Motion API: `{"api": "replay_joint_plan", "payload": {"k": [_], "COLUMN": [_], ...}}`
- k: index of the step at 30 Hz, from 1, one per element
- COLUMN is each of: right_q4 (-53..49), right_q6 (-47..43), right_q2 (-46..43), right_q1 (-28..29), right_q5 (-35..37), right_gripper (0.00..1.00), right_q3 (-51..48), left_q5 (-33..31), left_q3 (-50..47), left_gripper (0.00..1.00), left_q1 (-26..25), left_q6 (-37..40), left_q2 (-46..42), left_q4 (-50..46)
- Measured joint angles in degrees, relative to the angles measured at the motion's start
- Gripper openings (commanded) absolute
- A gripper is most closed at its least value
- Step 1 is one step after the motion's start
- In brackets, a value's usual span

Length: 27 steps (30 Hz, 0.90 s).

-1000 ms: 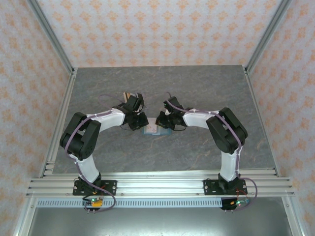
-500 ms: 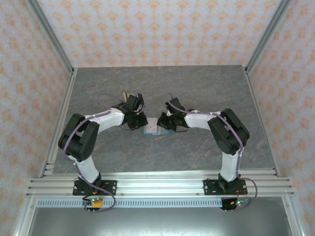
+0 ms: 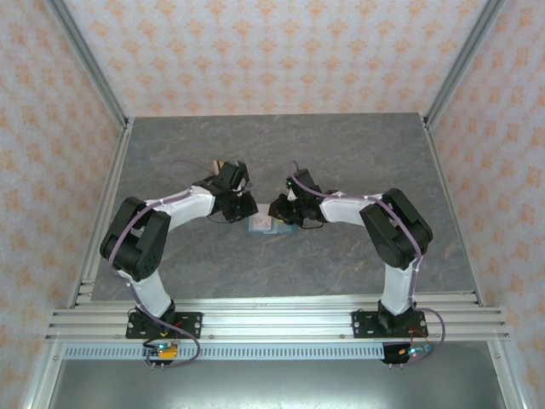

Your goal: Take the credit cards out of the card holder

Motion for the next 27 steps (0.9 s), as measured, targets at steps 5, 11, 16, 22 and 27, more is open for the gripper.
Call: {"api": "replay_joint_plan", "payload": {"k": [5, 11, 16, 22, 27], "right_q4": [0.09, 1.16, 5.29, 10.64, 13.31], "right_q6": [0.00, 0.02, 1.16, 3.28, 4.28], "right_q2": [0.17, 1.03, 1.25, 1.25, 1.25], "right_q1": [0.00, -0.37, -1.01, -1.97, -2.51], "right_q5": [-0.22, -1.70, -4.28, -6.67, -7.48], "right_gripper": [0.21, 0.21, 0.19, 0.14, 0.07], "right_q3": [0.00, 0.00, -1.84, -4.42, -5.64], "left_q5": [0.02, 0.07, -0.02, 0.00, -0.04], "left_q3": [0.04, -0.04, -0.15, -0.72, -0.76], "left_gripper": [0.15, 0.14, 0.13, 0.13, 0.14], "left_q1": [0.00, 0.00, 0.00, 0.00, 0.04], "left_q6": [-0.17, -0.66, -1.79, -3.06, -3.21], "left_q2": [1.95, 2.23, 2.32, 2.32, 2.32], "left_q4": [0.07, 0.85, 0.83, 1.73, 1.81]}}
